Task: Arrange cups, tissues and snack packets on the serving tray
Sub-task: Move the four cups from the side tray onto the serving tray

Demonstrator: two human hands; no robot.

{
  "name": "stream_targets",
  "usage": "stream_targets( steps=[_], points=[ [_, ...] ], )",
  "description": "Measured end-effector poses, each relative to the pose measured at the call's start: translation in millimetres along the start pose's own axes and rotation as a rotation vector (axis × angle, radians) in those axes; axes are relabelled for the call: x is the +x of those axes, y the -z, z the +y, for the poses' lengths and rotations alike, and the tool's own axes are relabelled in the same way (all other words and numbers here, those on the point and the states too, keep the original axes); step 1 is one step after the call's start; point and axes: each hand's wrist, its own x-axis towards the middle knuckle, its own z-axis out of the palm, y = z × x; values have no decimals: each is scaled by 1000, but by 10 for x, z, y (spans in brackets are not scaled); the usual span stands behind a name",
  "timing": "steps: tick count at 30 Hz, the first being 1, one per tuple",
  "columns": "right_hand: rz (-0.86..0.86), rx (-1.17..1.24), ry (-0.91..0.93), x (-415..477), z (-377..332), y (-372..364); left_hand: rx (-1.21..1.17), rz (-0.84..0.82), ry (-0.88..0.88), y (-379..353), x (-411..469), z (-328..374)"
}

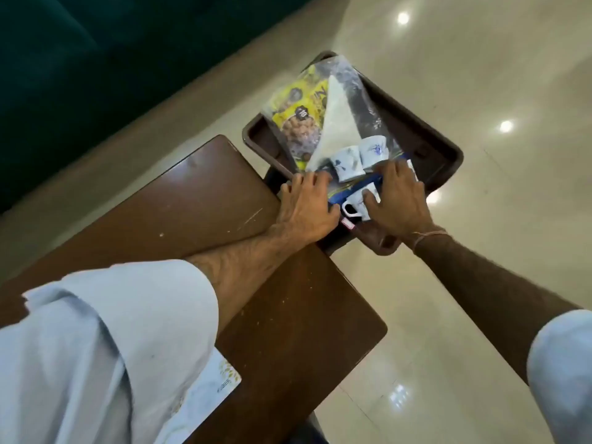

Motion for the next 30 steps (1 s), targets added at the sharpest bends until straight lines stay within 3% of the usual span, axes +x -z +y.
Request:
stream_targets(
  steps=[4, 10, 13, 18, 30],
  points=[
    [43, -5, -187, 289, 386, 39, -21, 32, 54, -52, 324, 292],
    [-78, -122, -145, 907, 474, -7, -270, 19, 409, -124, 902, 446],
    [-190, -120, -142, 1150, 452, -67, -353, 41, 475, -197, 1097, 425],
    [-262, 28, -166, 1321, 460, -95, -359, 32, 512, -285, 1197, 358],
    [5, 384, -25, 535, 73, 75, -600, 143, 322, 145, 278, -79]
  ],
)
